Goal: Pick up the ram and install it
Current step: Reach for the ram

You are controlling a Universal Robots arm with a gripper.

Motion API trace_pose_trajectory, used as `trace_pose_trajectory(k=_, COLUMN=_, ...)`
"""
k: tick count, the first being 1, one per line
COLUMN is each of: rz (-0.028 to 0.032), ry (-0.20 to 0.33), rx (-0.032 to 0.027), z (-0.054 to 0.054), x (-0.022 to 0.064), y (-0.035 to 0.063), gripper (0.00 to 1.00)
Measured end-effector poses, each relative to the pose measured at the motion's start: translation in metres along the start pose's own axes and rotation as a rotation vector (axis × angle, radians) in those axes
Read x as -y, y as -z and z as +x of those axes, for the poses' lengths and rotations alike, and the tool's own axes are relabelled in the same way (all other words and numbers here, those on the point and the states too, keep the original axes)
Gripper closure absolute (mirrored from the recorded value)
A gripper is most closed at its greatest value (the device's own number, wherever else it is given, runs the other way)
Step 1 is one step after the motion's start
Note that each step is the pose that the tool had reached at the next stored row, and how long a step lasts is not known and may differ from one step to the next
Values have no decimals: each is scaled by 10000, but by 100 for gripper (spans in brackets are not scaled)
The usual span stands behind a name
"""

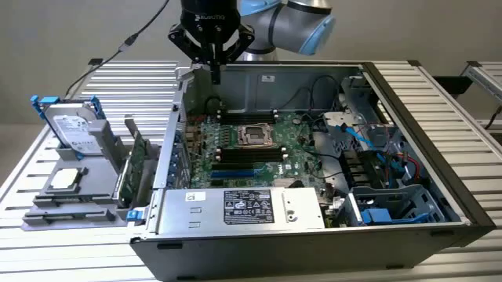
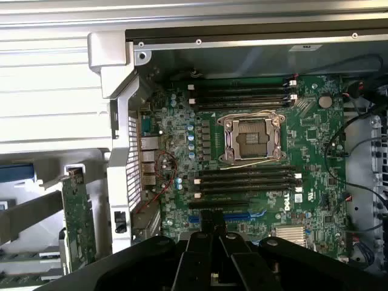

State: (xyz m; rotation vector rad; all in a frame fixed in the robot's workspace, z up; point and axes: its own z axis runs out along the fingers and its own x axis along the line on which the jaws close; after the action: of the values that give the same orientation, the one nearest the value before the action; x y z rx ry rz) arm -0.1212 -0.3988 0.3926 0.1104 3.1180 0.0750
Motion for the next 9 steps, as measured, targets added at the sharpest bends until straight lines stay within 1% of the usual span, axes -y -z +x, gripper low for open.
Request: trace_pose_trajectory(k=9, rz=1, ry=0, rx=-1, z=4, x=0, y=0, gripper=89)
